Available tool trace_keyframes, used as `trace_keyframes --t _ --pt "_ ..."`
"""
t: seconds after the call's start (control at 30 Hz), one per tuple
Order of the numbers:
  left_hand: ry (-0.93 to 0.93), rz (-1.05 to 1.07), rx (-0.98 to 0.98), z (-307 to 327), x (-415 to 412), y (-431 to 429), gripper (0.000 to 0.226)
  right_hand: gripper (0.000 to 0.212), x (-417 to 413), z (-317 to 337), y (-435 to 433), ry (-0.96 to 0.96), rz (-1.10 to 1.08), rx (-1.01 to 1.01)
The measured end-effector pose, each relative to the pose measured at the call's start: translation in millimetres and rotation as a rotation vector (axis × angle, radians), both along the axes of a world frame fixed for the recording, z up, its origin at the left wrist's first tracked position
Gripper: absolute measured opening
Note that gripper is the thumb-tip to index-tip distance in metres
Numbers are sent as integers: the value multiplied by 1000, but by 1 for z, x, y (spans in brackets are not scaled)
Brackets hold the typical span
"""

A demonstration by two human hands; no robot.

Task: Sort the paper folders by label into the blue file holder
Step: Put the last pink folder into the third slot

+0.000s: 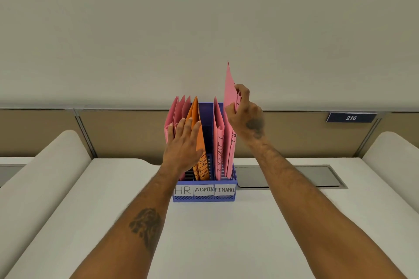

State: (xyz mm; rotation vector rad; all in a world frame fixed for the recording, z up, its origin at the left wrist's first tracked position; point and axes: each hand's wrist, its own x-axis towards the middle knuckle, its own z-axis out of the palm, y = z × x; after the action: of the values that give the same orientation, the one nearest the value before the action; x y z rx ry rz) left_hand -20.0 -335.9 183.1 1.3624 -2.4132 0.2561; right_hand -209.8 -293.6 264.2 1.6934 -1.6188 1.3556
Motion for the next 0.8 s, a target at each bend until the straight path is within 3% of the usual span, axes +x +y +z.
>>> trace_keyframes --t 0.47,0.8 --pt "-21 27 -33 0 0 1 88 44 6 -71 -14 -41 -55 240" --pt "-17 33 2 6 2 4 90 46 9 -73 1 -138 3 528"
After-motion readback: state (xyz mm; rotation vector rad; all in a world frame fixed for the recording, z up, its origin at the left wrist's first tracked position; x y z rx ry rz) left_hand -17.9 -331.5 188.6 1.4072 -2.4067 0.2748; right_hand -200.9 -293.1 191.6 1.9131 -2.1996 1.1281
